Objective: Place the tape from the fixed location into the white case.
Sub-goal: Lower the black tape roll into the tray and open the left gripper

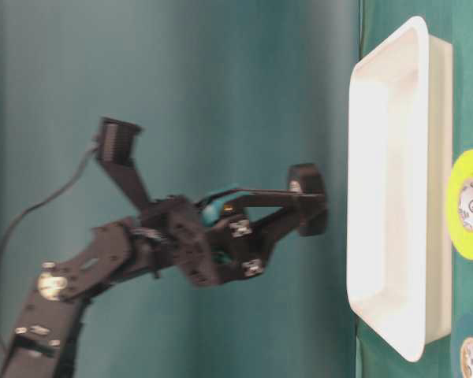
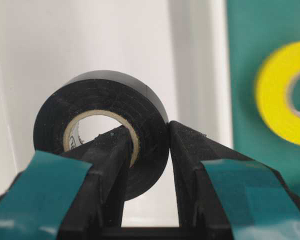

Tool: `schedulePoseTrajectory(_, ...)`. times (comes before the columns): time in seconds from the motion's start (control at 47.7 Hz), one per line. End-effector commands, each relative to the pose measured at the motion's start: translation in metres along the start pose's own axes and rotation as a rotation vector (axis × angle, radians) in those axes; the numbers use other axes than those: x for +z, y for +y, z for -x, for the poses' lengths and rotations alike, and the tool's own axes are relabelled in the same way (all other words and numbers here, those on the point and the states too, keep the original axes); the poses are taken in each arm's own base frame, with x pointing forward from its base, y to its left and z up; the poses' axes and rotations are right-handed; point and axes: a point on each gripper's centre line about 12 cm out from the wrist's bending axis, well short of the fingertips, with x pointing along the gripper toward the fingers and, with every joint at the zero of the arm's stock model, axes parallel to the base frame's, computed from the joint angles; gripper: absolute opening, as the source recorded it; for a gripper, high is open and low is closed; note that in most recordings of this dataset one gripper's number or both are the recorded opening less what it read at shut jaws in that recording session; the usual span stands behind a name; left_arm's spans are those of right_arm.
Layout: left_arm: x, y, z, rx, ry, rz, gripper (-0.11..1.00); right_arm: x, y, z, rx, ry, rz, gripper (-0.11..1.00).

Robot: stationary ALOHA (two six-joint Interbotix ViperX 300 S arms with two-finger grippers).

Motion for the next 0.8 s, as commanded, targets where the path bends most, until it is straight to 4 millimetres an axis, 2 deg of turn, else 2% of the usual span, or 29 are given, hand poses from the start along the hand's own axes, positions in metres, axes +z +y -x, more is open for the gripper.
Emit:
schedulePoseTrajectory(0.0, 0.002, 0.011, 0.006, 0.034, -0.054, 0.015, 0.21, 0.006, 0.000, -0.001, 0.001, -0.015, 0.002, 0.00)
schedulePoseTrajectory(0.168, -0.011, 0.013, -0.020, 0.027, -0.024, 0.026, 0.21, 0.006, 0.000, -0.001, 0.000, -0.015, 0.002, 0.00)
schedulePoseTrajectory(0.461, -0.017, 0.013, -0.046, 0.018, 0.000, -0.006, 0.21, 0.006, 0.000, -0.002, 0.001, -0.014, 0.002, 0.00)
schedulePoseTrajectory(0.775, -0.020, 0.014, -0.051, 0.014, 0.011, -0.001, 0.21, 0.006, 0.000, -0.002, 0.000, -0.014, 0.002, 0.00)
